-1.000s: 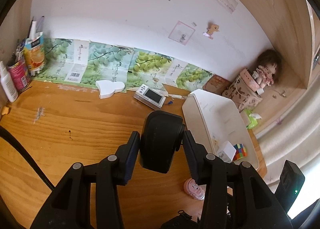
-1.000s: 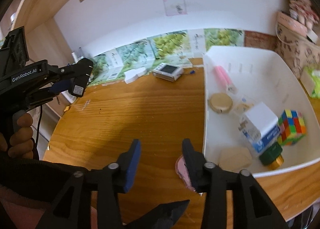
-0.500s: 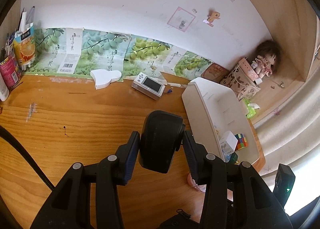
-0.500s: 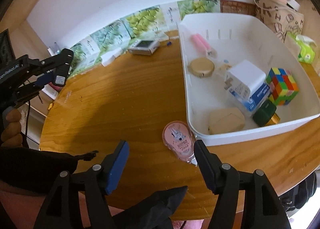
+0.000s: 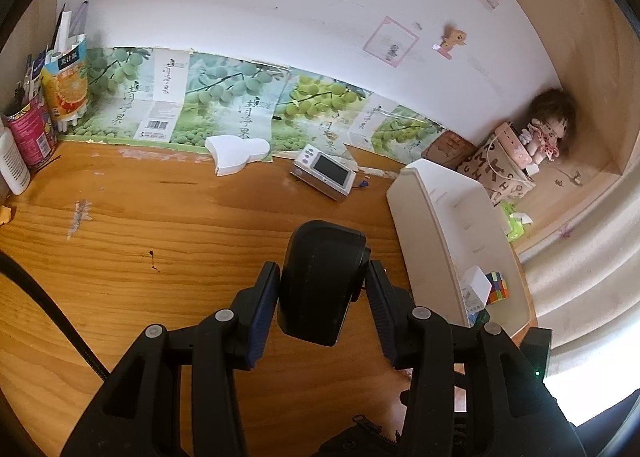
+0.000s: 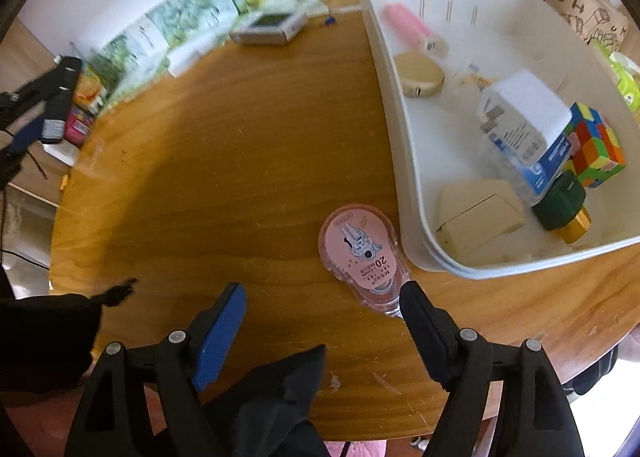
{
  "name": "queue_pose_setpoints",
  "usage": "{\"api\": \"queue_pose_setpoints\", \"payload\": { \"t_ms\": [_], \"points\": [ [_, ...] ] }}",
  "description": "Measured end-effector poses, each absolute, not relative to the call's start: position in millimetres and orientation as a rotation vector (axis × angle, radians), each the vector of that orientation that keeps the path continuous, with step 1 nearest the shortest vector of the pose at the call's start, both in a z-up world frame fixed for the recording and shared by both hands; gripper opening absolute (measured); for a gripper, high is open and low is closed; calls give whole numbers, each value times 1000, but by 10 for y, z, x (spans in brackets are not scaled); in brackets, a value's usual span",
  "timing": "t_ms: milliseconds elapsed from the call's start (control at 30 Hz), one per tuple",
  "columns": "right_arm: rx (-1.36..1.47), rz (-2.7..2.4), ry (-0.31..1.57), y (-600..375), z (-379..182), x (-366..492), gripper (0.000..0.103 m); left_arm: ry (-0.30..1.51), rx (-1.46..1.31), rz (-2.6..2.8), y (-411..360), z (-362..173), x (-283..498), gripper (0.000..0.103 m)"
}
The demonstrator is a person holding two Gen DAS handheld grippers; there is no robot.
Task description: Organize rigid objects
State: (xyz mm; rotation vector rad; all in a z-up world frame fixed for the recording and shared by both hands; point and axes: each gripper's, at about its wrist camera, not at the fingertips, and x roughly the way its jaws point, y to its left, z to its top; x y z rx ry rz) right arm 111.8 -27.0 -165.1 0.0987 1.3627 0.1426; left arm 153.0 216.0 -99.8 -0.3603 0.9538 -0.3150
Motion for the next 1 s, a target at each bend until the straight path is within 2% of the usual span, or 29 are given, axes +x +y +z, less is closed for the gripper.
{"api": "queue_pose_setpoints", "payload": {
  "t_ms": [500, 700, 833, 1000],
  "points": [
    [-37, 119, 1441, -50, -1783, 1268, 79, 975, -376, -310, 2193, -1044, 1588, 48],
    [-76, 86, 1408, -41, -1751, 1289, 54, 977, -375, -308, 2191, -1053, 1593, 48],
    [-74, 72, 1387, -76, -1718, 1282, 30, 978, -374, -309, 2191, -1055, 1593, 48],
    [-62, 92, 1374, -103, -1709, 1275, 14, 976, -373, -309, 2183, -1055, 1588, 48]
  ]
}}
